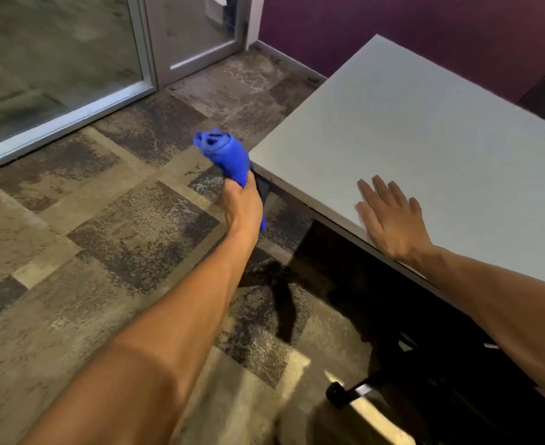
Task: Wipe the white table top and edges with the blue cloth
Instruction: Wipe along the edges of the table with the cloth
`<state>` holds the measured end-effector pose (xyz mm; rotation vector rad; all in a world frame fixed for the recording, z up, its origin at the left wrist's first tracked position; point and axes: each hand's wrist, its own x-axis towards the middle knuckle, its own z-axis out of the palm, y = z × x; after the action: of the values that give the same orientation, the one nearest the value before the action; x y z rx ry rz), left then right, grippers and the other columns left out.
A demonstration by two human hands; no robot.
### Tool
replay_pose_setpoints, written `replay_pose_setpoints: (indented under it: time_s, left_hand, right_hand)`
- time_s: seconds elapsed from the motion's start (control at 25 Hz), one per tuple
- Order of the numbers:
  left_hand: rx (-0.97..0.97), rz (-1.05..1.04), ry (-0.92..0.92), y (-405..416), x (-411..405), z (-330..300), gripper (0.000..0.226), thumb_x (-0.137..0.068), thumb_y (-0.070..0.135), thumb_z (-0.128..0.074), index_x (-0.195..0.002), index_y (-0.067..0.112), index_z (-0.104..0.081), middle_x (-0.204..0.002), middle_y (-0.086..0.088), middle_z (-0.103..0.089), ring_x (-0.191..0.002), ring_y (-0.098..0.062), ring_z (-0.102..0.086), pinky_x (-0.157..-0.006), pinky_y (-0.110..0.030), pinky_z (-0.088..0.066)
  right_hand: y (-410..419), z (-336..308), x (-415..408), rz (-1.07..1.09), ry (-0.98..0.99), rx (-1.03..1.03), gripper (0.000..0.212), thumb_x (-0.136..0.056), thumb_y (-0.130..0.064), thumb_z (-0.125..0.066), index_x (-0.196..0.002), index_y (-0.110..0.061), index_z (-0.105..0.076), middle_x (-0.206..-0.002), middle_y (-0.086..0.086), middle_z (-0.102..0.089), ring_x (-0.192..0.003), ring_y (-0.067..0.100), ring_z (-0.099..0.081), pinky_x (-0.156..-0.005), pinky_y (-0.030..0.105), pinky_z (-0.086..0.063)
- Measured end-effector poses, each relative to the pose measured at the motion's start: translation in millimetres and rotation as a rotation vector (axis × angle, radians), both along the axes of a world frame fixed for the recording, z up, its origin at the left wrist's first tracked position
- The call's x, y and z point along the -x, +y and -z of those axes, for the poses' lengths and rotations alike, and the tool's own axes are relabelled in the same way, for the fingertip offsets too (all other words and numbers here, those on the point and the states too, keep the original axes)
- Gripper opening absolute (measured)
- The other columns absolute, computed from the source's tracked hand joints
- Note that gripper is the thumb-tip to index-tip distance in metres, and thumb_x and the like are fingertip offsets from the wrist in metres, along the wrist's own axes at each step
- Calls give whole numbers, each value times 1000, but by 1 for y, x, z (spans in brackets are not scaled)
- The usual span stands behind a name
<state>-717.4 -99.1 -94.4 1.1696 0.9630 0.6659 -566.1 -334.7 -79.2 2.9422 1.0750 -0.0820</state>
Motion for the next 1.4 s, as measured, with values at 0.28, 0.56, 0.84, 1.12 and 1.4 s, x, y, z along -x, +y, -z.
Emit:
replay_pose_setpoints:
  time_s: [0.28,0.56,0.84,1.12,1.4]
  left_hand:
    - [-129,16,8,-20,-28,17,29,-103,32,-46,-98,5,-54,-74,0,-52,-64,-13,-51,-62,-33,-38]
    - [-208,-47,8,-38,-42,28,39,-103,25,-44,-128,-5,-51,-119,-27,-59,-103,-35,-58,-88,-48,-48]
    - [-306,152,-74,-130,-19,32,29,-100,13,-49,-128,4,-52,-109,-14,-60,-97,-28,-61,-86,-41,-51]
    - [-492,487,-193,-214,5,46,40,-97,12,-48,-133,-3,-54,-127,-18,-62,-122,-30,-57,-105,-34,-44]
    - [486,231,-505,-184,37,54,20,-88,26,-61,-103,22,-74,-112,-2,-76,-104,-14,-69,-86,-32,-56]
  right_hand:
    - [-3,-17,-24,-130,32,-30,72,-97,-78,-8,-160,-45,-22,-172,-2,-17,-160,24,-10,-127,59,-2]
    - [-1,-21,-19,-106,80,9,80,-94,-78,-4,-165,-42,-8,-176,-8,1,-162,19,6,-129,56,2]
    - [-1,-16,-21,-106,66,15,85,-90,-81,-1,-166,-42,-7,-176,-7,1,-162,20,6,-129,56,1]
    - [-5,-9,-34,-140,81,-34,91,-86,-91,-3,-164,-45,-10,-176,-5,-6,-162,23,0,-128,56,-3]
    - [-7,-6,-32,-126,84,-79,83,-89,-88,-6,-163,-49,-10,-175,-11,-7,-162,17,0,-127,51,-2]
